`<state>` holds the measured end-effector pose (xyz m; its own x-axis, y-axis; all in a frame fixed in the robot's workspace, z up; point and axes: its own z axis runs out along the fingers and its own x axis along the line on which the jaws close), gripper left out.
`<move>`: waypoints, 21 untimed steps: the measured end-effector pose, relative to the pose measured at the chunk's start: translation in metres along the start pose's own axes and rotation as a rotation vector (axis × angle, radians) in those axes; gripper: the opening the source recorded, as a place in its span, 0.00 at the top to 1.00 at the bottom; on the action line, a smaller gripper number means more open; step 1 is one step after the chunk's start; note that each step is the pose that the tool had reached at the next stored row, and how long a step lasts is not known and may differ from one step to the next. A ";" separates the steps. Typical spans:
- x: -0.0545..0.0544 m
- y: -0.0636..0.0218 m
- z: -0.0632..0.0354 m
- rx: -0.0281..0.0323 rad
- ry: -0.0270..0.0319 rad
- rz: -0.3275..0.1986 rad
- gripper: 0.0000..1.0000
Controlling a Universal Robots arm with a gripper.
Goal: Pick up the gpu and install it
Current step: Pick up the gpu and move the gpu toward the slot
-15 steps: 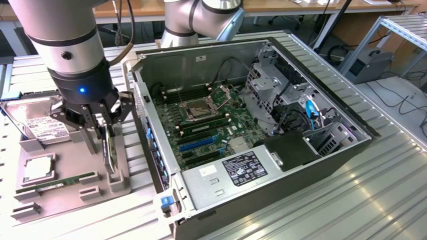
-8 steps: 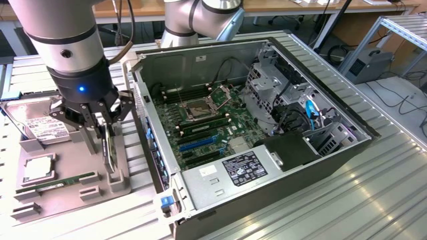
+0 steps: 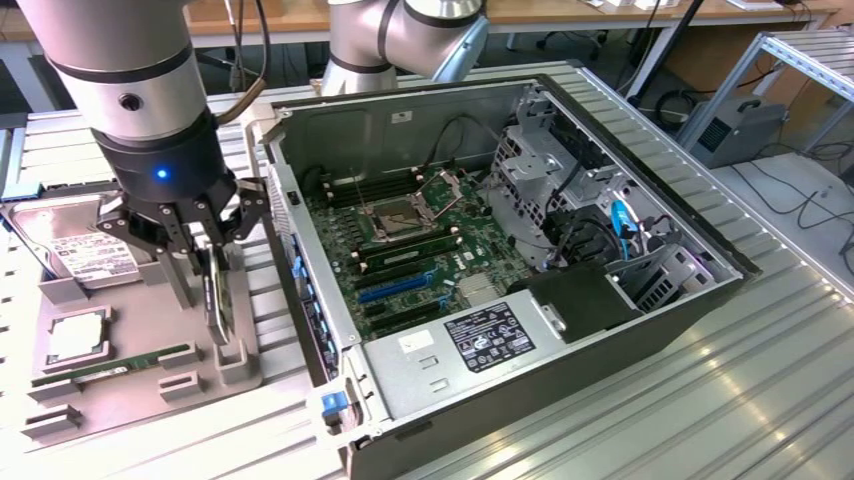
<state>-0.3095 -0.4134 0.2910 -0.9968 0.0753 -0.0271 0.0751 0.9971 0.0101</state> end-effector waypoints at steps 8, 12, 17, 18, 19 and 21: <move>0.000 0.0000 -0.0029 0.0000 0.0000 0.000 0.73; 0.000 0.0000 -0.0046 0.0000 0.0001 0.000 0.73; 0.000 0.0001 -0.0060 0.0000 0.0000 0.000 0.73; 0.000 0.0001 -0.0063 0.0000 0.0000 0.000 0.73; 0.000 0.0001 -0.0066 0.0000 0.0001 0.000 0.73; 0.000 0.0001 -0.0071 0.0000 0.0000 0.000 0.73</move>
<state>-0.3095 -0.4134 0.2982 -0.9968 0.0754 -0.0271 0.0751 0.9971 0.0101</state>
